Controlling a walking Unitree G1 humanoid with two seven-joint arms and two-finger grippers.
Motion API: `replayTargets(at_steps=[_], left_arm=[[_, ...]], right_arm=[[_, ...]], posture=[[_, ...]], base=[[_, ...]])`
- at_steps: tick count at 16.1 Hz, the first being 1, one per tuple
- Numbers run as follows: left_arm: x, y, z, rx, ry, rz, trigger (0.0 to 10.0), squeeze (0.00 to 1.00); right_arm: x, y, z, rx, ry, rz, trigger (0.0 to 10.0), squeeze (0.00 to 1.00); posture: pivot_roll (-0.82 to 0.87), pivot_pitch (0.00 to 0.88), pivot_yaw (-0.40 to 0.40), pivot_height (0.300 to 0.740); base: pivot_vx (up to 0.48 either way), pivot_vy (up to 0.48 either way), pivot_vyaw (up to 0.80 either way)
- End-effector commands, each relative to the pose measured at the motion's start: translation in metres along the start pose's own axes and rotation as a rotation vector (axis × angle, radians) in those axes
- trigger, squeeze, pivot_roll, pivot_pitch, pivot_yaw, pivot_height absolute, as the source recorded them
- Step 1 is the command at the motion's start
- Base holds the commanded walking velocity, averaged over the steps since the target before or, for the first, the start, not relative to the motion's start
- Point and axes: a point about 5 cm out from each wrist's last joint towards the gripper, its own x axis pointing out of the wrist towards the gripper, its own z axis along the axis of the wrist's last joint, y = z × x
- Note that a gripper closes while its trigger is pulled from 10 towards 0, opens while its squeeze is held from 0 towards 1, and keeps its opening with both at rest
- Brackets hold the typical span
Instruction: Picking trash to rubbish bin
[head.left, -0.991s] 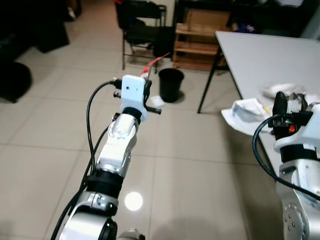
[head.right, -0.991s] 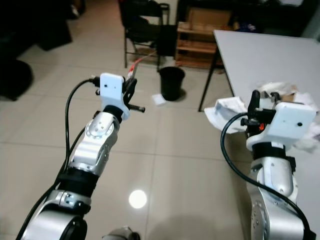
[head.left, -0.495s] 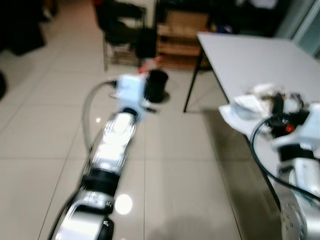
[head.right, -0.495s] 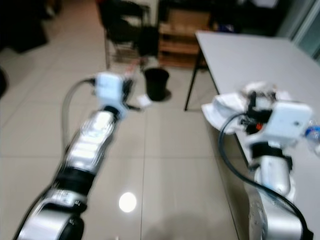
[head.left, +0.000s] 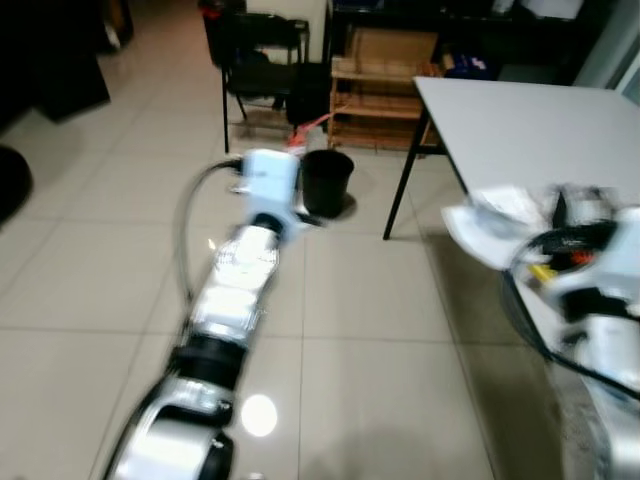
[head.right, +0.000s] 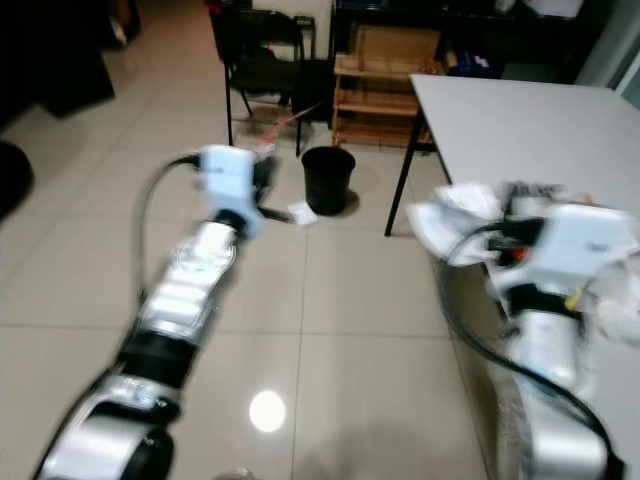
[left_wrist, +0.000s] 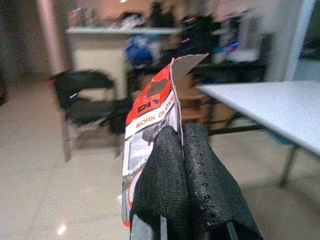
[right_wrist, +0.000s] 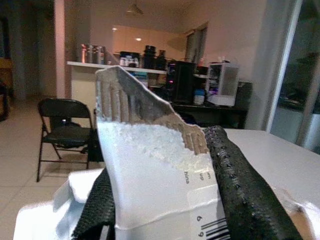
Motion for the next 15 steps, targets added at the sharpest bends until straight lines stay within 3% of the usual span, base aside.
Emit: replayTargets(at_steps=[1,15], left_arm=[[0.0026,-0.0131,0.0034,-0.008,-0.012,-0.030,0.0,0.00],[0.0049,-0.0205,0.0012,-0.019,-0.008,-0.039,0.0,0.00]], right_arm=[[-0.0004,-0.0076,0.0002,-0.023,0.001,-0.024,10.0,0.00],[0.0013,-0.0019,-0.0027,-0.015,0.001,-0.011,10.0,0.00]], posture=[[0.11,0.066,-0.049,0.740],[0.12,0.054,-0.047,0.740]], base=[[0.458,0.000,0.00],[0.469,0.000,0.00]])
